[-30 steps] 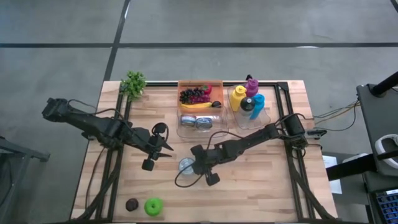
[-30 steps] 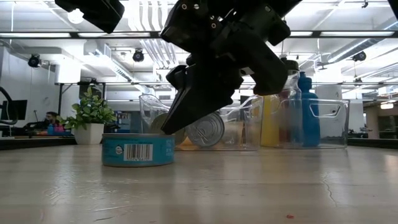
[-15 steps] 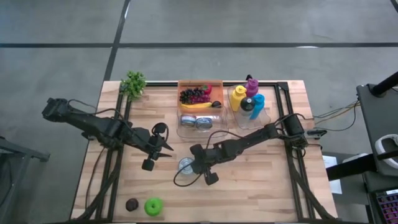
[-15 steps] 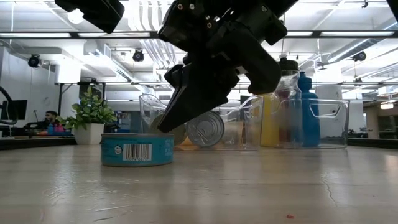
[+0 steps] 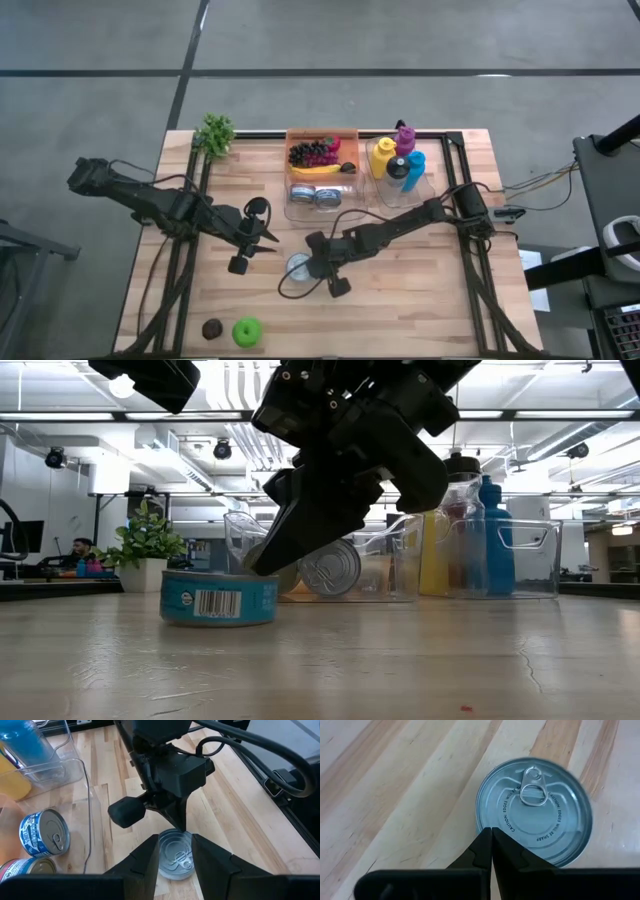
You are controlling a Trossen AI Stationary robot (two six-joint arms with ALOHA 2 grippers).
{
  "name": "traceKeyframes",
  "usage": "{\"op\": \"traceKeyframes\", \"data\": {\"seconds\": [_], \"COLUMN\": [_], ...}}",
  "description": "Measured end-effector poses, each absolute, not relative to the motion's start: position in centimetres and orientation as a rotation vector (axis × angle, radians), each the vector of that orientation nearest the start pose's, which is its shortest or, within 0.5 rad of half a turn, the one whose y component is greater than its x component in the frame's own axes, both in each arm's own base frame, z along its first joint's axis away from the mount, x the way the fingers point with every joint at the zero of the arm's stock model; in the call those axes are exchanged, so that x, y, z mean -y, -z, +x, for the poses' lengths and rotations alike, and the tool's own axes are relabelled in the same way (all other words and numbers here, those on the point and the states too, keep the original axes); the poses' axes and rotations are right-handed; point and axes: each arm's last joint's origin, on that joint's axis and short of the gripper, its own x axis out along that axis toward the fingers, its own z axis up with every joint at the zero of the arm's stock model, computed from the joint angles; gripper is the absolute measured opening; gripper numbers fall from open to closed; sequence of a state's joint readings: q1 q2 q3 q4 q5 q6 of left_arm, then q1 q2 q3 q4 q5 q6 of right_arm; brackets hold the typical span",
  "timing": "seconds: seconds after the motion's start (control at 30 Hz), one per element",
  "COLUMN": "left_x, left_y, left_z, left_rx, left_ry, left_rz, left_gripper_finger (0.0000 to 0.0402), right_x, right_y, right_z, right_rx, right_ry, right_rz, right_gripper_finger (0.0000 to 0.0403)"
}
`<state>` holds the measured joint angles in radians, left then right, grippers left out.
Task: Pick & Place Food Item
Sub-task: Put the yellow and blue can into the left transparent bin
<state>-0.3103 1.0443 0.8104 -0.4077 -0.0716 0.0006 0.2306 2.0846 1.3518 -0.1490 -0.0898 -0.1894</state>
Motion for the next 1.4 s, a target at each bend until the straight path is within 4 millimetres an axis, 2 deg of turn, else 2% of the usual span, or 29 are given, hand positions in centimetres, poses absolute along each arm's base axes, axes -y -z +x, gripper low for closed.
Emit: {"op": "traceKeyframes", "data": {"seconds": [0.17, 0.3, 1.27, 1.4], "left_x": [6.4, 6.4, 6.4, 6.4], "left_y": [-27.5, -27.5, -27.5, -27.5], "left_z": [20.7, 20.7, 20.7, 20.7], "left_rx": [-0.632, -0.632, -0.632, -0.632], "left_ry": [0.231, 0.231, 0.231, 0.230], "left_rz": [0.123, 0.123, 0.122, 0.122], "left_gripper_finger": [0.0118, 0.0118, 0.0118, 0.0118], "right_x": [-10.1, -10.0, -10.1, -9.9], "right_y": [-13.7, -12.8, -13.0, -13.1], "right_z": [42.0, 41.6, 41.4, 41.0], "right_rx": [-0.874, -0.937, -0.938, -0.979], "right_ry": [-0.376, -0.370, -0.361, -0.341], "right_rz": [-0.222, -0.227, -0.206, -0.205], "right_gripper_finger": [0.0008, 0.0008, 0.0008, 0.0008]}}
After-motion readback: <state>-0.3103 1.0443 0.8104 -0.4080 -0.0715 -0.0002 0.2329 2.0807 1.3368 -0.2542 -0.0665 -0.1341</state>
